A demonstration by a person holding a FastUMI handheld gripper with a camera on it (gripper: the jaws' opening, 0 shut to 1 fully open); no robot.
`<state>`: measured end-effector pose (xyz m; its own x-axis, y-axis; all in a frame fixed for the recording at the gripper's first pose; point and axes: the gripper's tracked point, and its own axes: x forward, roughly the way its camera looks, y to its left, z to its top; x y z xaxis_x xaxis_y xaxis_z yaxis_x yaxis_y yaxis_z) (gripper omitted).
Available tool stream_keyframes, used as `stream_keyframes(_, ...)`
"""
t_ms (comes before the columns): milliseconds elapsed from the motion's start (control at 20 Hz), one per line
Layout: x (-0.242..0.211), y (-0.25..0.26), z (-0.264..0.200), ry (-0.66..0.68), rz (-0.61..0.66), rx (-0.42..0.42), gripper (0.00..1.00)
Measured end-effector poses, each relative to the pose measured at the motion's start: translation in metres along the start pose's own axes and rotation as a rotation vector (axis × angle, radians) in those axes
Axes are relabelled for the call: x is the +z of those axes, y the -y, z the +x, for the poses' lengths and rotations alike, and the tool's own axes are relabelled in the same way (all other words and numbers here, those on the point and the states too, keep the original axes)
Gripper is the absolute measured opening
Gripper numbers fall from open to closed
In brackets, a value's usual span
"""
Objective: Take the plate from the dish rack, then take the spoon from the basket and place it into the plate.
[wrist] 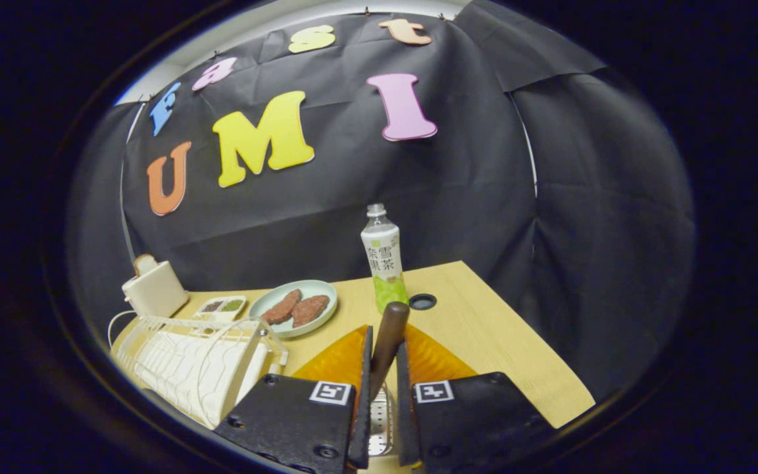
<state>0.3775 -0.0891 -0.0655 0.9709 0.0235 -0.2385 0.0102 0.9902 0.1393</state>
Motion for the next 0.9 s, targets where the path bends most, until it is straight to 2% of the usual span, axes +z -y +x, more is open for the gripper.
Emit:
stream_keyframes(50, 0.002, -0.004, -0.007, -0.001, -0.006, -0.002, 0.17)
stream_keyframes(150, 0.010, -0.012, -0.020, 0.020, -0.015, -0.012, 0.15)
stream_keyframes(350, 0.033, -0.026, -0.046, 0.087, -0.042, -0.039, 0.15)
stream_keyframes(600, 0.057, -0.045, -0.101, 0.149, -0.089, -0.049, 0.15)
stream_keyframes(900, 0.065, -0.075, -0.176, 0.206, -0.117, -0.016, 0.15)
